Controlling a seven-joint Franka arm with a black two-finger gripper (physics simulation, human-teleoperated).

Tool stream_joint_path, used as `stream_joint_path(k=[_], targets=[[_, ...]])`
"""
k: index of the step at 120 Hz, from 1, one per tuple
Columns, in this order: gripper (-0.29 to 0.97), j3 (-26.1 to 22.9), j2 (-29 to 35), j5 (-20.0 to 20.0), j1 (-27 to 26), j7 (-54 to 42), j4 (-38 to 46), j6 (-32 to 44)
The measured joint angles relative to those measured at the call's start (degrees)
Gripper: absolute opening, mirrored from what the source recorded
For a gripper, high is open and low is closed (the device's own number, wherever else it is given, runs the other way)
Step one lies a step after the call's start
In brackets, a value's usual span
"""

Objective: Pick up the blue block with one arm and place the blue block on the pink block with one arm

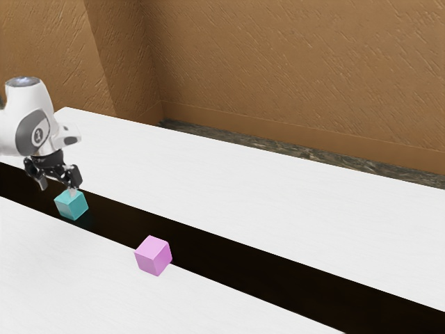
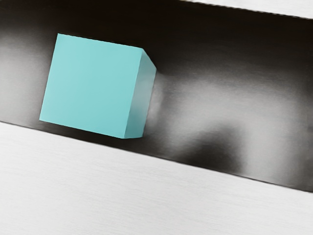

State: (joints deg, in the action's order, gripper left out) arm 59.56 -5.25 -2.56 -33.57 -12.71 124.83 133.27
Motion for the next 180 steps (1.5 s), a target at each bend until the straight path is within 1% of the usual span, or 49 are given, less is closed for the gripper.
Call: stream_joint_path(k=[9, 24, 34, 42, 50, 61, 66, 74, 79, 83, 87, 92, 102, 113, 123, 146, 180], targets=[[0.66, 0.0, -0.3, 3.3, 0.2, -3.7, 0.3, 3.3], [0.66, 0.0, -1.6, 6.6, 0.2, -9.4, 0.4, 6.9], [0.66, -0.1, -5.6, 10.6, 1.6, -12.8, 0.1, 8.3], [0.66, -0.1, -7.7, 13.1, 2.3, -15.2, -0.2, 9.1], [0.66, -0.4, -9.0, 14.5, 3.6, -17.4, -1.3, 9.1], [0.66, -1.1, -11.3, 14.5, 6.0, -19.9, -5.7, 4.8], [0.66, -4.4, -11.9, 14.1, 9.5, -21.0, -7.3, 2.9], [0.66, -13.4, -13.9, 13.3, 19.0, -22.5, -10.3, 0.5], [0.66, -20.8, -15.8, 12.9, 26.7, -23.5, -12.7, -0.7], [0.66, -25.2, -16.9, 12.5, 31.2, -24.2, -14.0, -1.5], [0.66, -27.7, -17.6, 12.1, 33.9, -24.9, -14.8, -2.1], [0.66, -29.3, -18.1, 11.8, 35.6, -25.8, -15.4, -2.8], [0.66, -30.4, -17.9, 11.6, 36.0, -27.3, -15.7, -4.3], [0.66, -30.4, -13.6, 11.5, 34.9, -28.7, -15.4, -7.1], [0.66, -30.3, -12.5, 11.5, 34.2, -29.8, -15.3, -9.2], [0.66, -30.5, -14.4, 11.8, 34.4, -32.2, -15.3, -11.4], [0.66, -30.6, -17.9, 13.8, 34.9, -34.6, -16.2, -12.1]])
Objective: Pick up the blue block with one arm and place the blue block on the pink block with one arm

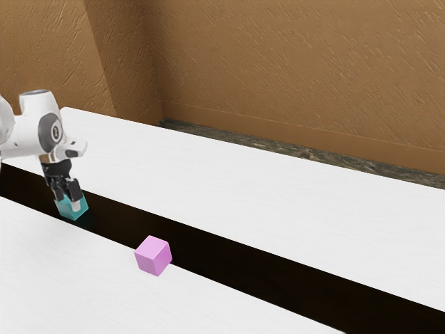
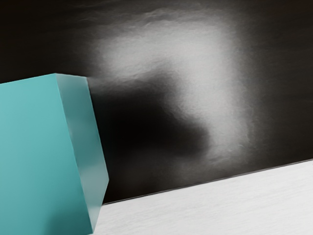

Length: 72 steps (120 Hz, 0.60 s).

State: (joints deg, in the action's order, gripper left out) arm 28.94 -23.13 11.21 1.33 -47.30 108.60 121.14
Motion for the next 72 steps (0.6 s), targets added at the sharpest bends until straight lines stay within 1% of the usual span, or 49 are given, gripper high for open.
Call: stream_joint_path(k=[17, 37, 54, 72], targets=[[0.66, 0.7, 1.2, 0.8, 0.0, -1.2, -3.5, -0.9], [0.66, -0.2, -4.9, 3.1, 3.8, -3.0, -12.0, -3.3], [0.66, -0.4, -7.5, 4.8, 4.7, -4.3, -13.1, -5.3], [0.66, -0.5, -9.7, 5.6, 5.1, -5.1, -14.9, -7.2]])
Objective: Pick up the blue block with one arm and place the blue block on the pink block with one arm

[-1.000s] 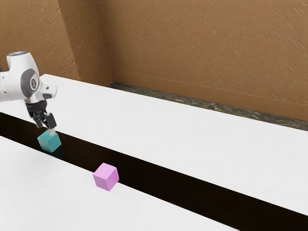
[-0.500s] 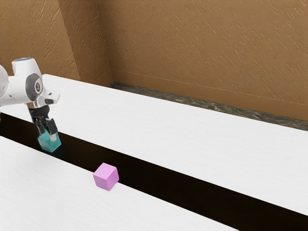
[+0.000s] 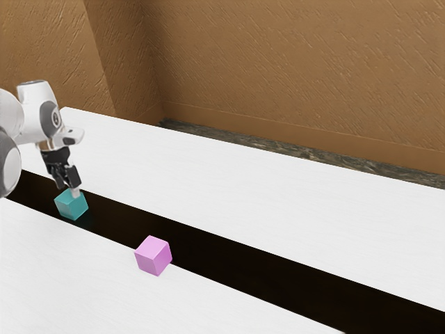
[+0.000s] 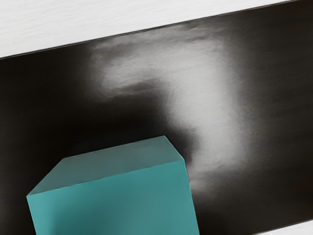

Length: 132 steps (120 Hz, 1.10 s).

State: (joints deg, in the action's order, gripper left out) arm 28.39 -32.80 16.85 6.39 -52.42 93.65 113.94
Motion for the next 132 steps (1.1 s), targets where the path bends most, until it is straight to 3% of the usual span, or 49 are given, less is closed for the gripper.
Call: stream_joint_path(k=[69, 103, 132], targets=[[0.66, 1.5, 0.5, 0.4, 0.0, 1.7, -1.1, -6.7], [0.66, 2.8, 2.7, 6.3, -2.3, -1.0, 5.2, 5.9], [0.66, 6.9, 2.5, 7.0, -5.1, -0.9, 6.6, 7.5]])
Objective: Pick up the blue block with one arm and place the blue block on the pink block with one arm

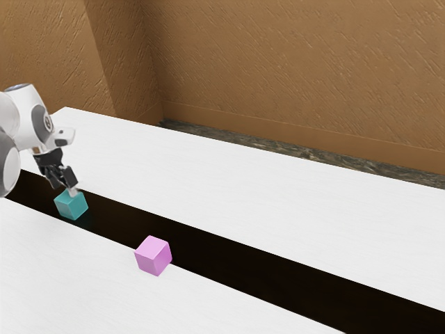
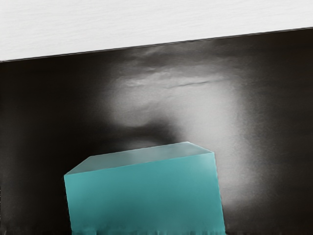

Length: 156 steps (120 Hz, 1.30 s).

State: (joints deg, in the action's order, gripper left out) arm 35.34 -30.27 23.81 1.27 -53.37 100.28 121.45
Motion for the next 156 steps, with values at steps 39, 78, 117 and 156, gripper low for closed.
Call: stream_joint_path(k=[39, 78, 117, 156], targets=[[0.66, 0.1, -1.3, -4.4, 0.2, 5.8, -2.3, -5.5], [0.66, -1.4, -4.2, -5.4, 1.4, 8.2, -6.3, -8.4], [0.66, -2.2, -4.5, -5.5, 1.5, 4.0, -7.0, -8.3], [0.66, -2.3, -5.9, -3.9, 2.4, 0.4, -7.0, -8.2]])
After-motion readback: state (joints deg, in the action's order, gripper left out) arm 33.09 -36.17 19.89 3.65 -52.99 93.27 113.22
